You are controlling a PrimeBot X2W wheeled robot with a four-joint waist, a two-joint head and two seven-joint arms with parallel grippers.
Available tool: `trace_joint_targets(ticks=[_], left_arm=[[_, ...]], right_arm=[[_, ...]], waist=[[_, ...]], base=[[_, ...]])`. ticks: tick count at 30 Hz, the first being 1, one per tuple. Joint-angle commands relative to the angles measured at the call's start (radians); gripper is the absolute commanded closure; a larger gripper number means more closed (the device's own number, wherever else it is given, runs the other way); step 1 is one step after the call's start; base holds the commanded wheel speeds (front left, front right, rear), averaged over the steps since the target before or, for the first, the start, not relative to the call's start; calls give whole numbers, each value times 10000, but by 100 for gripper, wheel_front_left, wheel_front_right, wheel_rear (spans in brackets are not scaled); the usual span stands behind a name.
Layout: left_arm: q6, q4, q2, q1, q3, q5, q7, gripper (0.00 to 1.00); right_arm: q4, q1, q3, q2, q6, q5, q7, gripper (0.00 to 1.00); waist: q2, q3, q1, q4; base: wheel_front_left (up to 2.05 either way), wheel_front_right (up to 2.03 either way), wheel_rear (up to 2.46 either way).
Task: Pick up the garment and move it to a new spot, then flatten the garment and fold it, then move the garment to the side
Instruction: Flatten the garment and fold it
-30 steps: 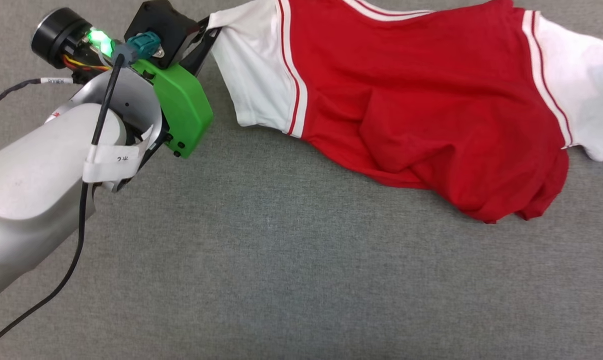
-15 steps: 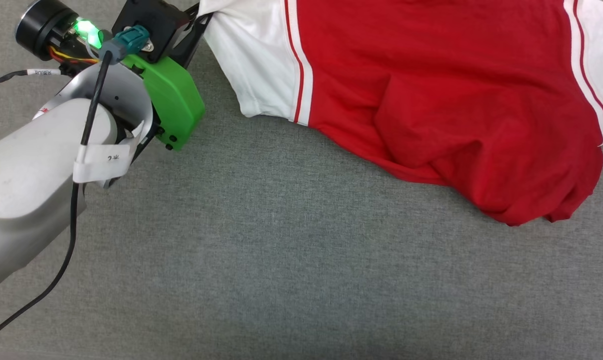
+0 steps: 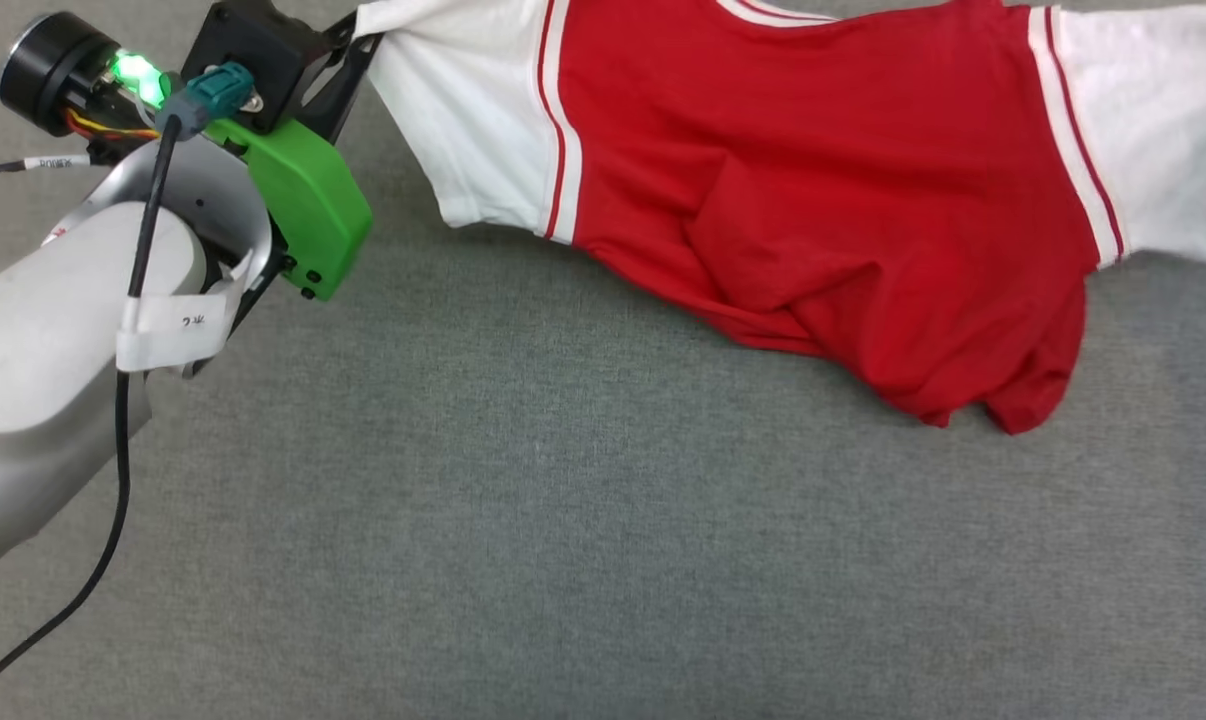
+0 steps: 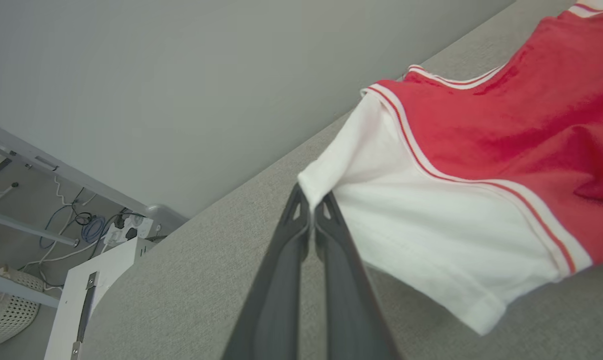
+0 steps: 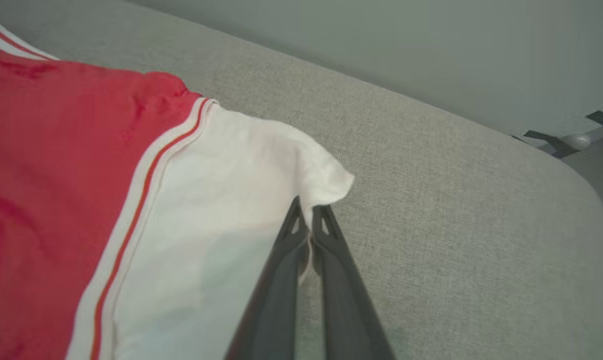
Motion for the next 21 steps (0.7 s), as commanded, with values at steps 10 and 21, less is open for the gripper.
trace_joint_targets(ticks=[10, 21], left_arm=[[455, -516, 462, -288, 509, 269, -781, 100], [513, -876, 511, -1435, 996, 586, -870, 100]], right_arm=[[-712, -198, -582, -423, 0, -320, -1985, 100], [-1421, -538, -1593, -240, 0, -913, -2275, 100]], waist=[[0, -2278, -1, -556], [0, -3043, -1, -606]], base=[[0, 0, 0], [0, 0, 0]])
